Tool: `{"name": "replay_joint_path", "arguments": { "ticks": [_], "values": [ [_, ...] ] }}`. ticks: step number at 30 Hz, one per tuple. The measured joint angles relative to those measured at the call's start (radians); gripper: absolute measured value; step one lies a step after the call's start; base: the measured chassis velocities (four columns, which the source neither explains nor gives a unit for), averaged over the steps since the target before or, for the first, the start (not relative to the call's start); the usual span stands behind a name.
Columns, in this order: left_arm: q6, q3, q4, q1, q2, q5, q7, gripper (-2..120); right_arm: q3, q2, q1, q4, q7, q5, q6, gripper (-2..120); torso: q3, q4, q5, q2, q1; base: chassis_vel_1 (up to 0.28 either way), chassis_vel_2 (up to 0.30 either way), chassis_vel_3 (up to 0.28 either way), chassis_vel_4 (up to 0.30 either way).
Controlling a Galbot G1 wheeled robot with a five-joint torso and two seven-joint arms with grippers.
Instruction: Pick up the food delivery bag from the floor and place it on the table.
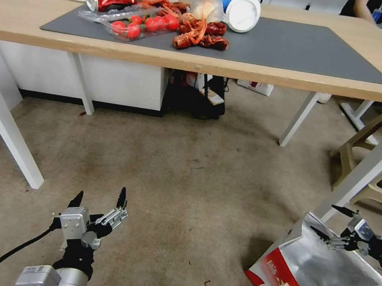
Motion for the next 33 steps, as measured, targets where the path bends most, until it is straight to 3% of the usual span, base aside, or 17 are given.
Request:
{"name": "replay_joint_path", "arguments": {
  "ticks": [8,17,20,22,30,33],
  "values": [
    [-0.002,-0.003,0.003,-0.001,-0.012,0.0,-0.01,100,-0.041,-0.045,0.077,-0.096,-0.106,-0.122,-0.001,100,0.0,-0.0003,-0.0001,0.0,0.0,0.0,0.0,0.0,0.0],
    [-0.013,0.0,0.011,0.002,-0.025,0.005,-0.022,100,-0.114,-0.065,0.144,-0.207,-0.135,-0.157,0.013,100,0.0,-0.0003,-0.0001,0.0,0.0,0.0,0.0,0.0,0.0],
    [-0.018,0.001,0.012,0.004,-0.025,0.008,-0.023,100,-0.141,-0.064,0.167,-0.234,-0.14,-0.162,0.017,95,0.0,-0.0004,-0.0003,0.001,0.0,0.0,0.0,0.0,0.0],
    [-0.023,0.002,0.012,0.007,-0.025,0.012,-0.024,100,-0.181,-0.059,0.201,-0.253,-0.142,-0.165,0.016,82,0.0,-0.0003,-0.0003,0.001,0.0,0.0,0.0,0.0,0.0],
    [-0.033,0.002,0.012,0.014,-0.026,0.02,-0.026,100,-0.229,-0.048,0.252,-0.306,-0.181,-0.181,0.007,59,0.0,-0.0002,-0.0002,0.001,0.0,0.0,0.0,0.0,0.0],
    [-0.034,0.003,0.013,0.01,-0.026,0.023,-0.026,100,-0.231,-0.048,0.258,-0.315,-0.194,-0.183,0.006,43,0.0,-0.0002,-0.0002,0.001,0.0,0.0,0.0,0.0,0.0]
  ]
}}
